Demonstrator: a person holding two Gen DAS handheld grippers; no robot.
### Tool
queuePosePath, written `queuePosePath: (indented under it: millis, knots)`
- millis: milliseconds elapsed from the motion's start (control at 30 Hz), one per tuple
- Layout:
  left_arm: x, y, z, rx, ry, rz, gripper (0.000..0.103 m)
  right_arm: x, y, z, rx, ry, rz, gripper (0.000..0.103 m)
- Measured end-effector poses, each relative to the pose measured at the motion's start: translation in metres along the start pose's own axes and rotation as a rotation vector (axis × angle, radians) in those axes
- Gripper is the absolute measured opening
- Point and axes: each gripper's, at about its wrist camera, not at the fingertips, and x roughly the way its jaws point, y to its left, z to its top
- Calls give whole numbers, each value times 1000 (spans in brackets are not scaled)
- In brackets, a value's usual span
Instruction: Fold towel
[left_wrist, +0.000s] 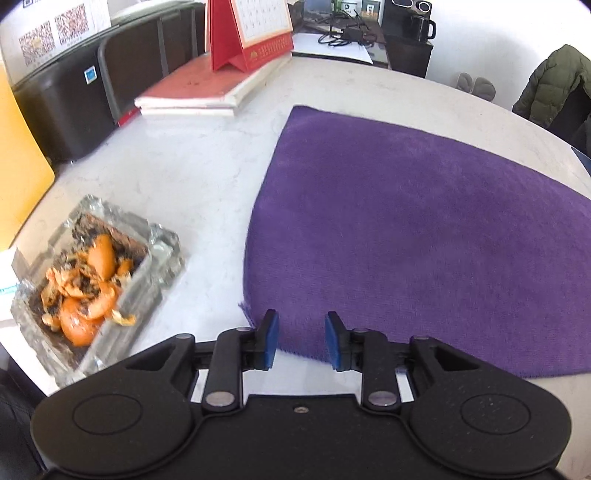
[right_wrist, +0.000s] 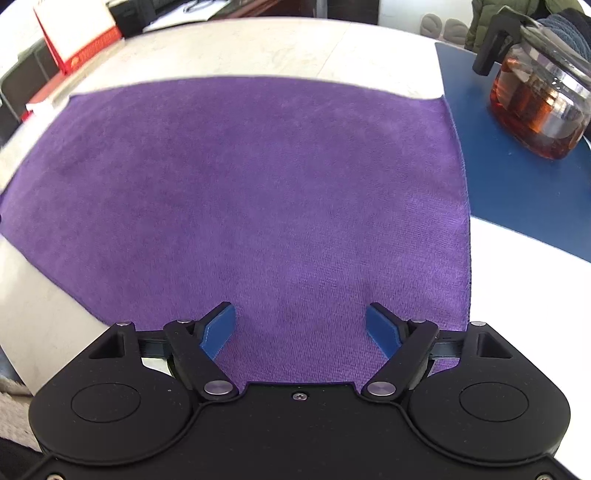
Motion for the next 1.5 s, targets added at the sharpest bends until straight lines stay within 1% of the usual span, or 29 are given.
queuePosePath:
  millis: [133,233,367,500,567,633,667,700,733,767,800,833,900,967,1000,1033,1100,1133,1200,1233,1300,1333,1400,1433,1467,1500]
  knots:
    - [11,1,9,13,16,17,25,-3,-3,6,-1,-24,9,78]
    - [18,2,7,13,49,27,26,-2,-3,10,-13,-37,10,78]
    - [15,8,2,-29,60,25,26,1,-2,13,-19,-48,16,78]
    - [9,6,1,-27,77,48,26,2,-6,11,-3,-58,29,78]
    - [-4,3,2,-42,34,34,26,1,-9,11,26,-76,41,78]
    - [-24,-1,9,-91,-35,-7,27,-3,-15,14,65,-109,62,78]
    - [-32,-4,12,-105,-66,-28,33,-8,-19,16,94,-147,85,78]
    - [-46,-10,18,-122,-120,-60,44,-13,-23,17,114,-184,104,78]
    - [-57,-18,23,-122,-177,-81,49,-18,-26,19,131,-219,123,79]
    - [-68,-25,29,-122,-232,-101,58,-24,-30,20,156,-267,152,81]
    - [-77,-32,33,-117,-280,-118,68,-29,-34,21,179,-308,180,84]
    - [-86,-40,37,-112,-327,-134,73,-33,-38,21,200,-344,203,86]
    - [-108,-60,45,-103,-437,-183,88,-42,-44,21,240,-414,248,96]
    - [-122,-77,51,-115,-507,-221,92,-50,-48,19,265,-474,290,103]
    - [-129,-85,53,-125,-530,-235,95,-54,-51,19,277,-504,311,103]
    - [-133,-95,56,-132,-545,-235,98,-59,-53,19,286,-531,326,103]
    - [-142,-115,59,-128,-570,-165,99,-72,-57,22,292,-570,331,103]
    - [-149,-123,58,-112,-600,-136,100,-83,-58,23,291,-593,328,103]
    - [-162,-140,55,-82,-659,-80,102,-122,-55,25,260,-647,288,103]
    - [-166,-143,53,-77,-667,-131,102,-139,-52,24,246,-692,268,103]
    - [-174,-148,50,-66,-681,-234,102,-176,-47,17,233,-841,234,103]
    - [-175,-148,49,-72,-674,-273,102,-188,-48,16,246,-884,247,103]
    - [-174,-149,55,-88,-638,-368,102,-180,-62,21,349,-845,391,103]
    - [-174,-151,56,-76,-635,-390,102,-175,-70,24,396,-810,462,103]
    - [-176,-153,56,-72,-650,-396,102,-175,-75,26,423,-791,506,103]
    - [-178,-155,55,-69,-665,-402,102,-182,-77,19,424,-868,500,103]
